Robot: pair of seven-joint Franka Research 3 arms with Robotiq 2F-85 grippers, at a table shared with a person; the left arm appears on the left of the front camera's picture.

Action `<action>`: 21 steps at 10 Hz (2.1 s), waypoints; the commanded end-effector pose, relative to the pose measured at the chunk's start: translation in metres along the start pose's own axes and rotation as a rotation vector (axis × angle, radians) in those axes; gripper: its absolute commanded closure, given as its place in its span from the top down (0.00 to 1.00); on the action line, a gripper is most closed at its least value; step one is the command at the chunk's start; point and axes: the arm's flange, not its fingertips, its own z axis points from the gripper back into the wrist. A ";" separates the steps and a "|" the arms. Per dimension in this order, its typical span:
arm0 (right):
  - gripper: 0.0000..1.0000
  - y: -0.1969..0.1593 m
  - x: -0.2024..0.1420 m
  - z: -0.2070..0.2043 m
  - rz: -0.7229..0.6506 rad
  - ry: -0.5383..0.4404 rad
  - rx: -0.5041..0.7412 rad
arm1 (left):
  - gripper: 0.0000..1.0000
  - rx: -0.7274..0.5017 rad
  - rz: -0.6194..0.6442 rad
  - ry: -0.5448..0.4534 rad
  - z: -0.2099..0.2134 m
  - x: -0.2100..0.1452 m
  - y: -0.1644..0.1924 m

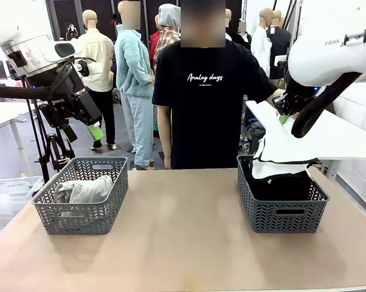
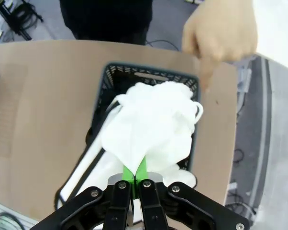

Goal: Sort the tops and bottoms.
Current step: Sort the clothes according to human instructions.

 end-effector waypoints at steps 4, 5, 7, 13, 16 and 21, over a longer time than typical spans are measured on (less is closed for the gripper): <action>0.00 0.008 0.020 -0.004 0.061 -0.018 -0.094 | 1.00 -0.008 0.001 -0.005 0.001 -0.001 0.001; 0.00 -0.008 0.032 -0.019 0.018 0.011 -0.092 | 1.00 -0.008 0.001 -0.005 0.001 -0.001 0.001; 0.00 -0.039 0.043 -0.057 -0.057 0.071 -0.032 | 1.00 -0.008 0.001 -0.005 0.001 -0.001 0.001; 0.00 -0.045 0.018 -0.176 -0.111 0.405 0.141 | 1.00 -0.008 0.001 -0.005 0.001 -0.001 0.001; 0.34 -0.039 0.023 -0.163 -0.069 0.398 0.069 | 1.00 -0.008 0.001 -0.005 0.001 -0.001 0.001; 1.00 -0.017 0.028 -0.123 0.000 0.358 0.015 | 1.00 -0.008 0.001 -0.005 0.001 -0.001 0.001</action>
